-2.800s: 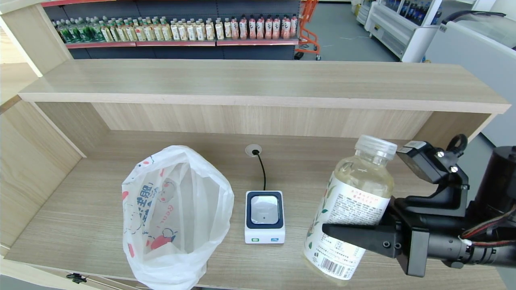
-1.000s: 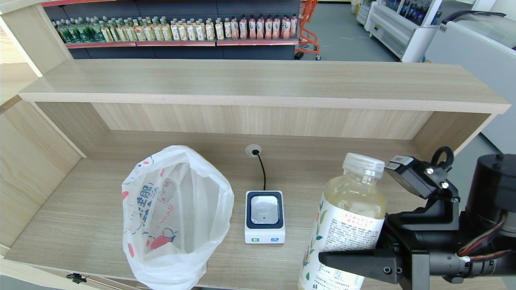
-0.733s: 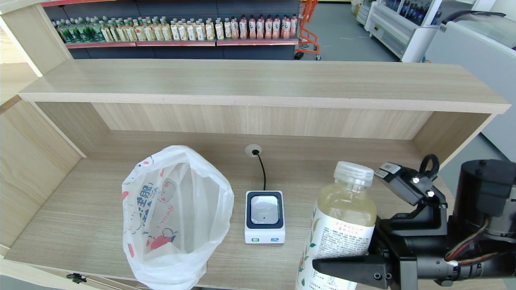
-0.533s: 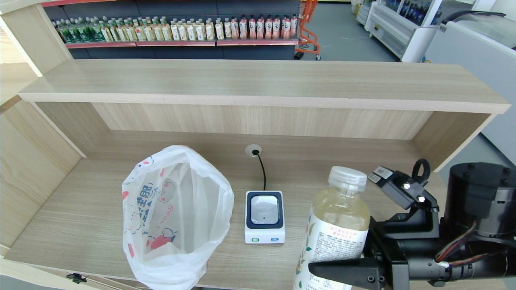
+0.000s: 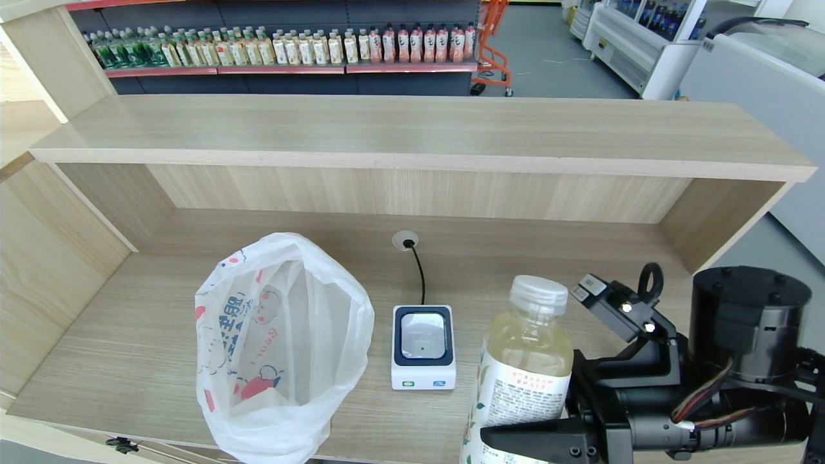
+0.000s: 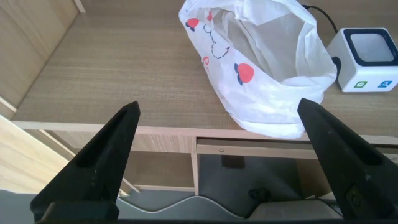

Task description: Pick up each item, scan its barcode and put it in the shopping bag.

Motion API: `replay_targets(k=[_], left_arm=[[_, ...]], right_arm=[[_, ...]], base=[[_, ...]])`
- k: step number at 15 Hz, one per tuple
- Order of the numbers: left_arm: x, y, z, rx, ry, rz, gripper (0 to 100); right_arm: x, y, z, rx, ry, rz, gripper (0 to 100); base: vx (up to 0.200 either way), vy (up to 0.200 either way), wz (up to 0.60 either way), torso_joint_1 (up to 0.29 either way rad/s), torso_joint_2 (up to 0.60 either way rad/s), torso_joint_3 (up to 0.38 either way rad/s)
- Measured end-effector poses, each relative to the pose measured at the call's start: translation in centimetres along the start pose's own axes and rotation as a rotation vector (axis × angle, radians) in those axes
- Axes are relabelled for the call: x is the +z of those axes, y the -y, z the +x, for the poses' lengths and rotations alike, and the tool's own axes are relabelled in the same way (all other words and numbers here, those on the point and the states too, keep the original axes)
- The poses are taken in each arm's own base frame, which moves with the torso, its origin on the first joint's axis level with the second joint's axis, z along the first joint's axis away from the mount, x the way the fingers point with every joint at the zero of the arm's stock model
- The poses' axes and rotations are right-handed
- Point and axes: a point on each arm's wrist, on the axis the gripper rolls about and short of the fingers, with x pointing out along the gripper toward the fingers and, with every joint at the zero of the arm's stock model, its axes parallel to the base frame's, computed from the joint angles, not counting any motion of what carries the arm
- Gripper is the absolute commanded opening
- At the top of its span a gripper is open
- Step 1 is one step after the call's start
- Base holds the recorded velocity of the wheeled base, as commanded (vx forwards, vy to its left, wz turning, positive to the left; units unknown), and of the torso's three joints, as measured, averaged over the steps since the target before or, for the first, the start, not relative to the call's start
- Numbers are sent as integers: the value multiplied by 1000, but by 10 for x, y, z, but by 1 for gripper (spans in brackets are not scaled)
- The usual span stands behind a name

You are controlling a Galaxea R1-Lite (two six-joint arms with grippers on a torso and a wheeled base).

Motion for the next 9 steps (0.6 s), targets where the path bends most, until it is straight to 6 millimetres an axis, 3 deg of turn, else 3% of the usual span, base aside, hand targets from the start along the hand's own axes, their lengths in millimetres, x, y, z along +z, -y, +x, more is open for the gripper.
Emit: replay_targets(k=[5, 9], left_arm=[[0, 0, 0, 0, 0, 0, 100], [0, 0, 0, 0, 0, 0, 100]], right_arm=[[1, 1, -2, -29, 6, -63, 0], [5, 3, -22, -381, -17, -346, 0]], base=[[0, 0, 0, 0, 0, 0], [0, 0, 0, 0, 0, 0]])
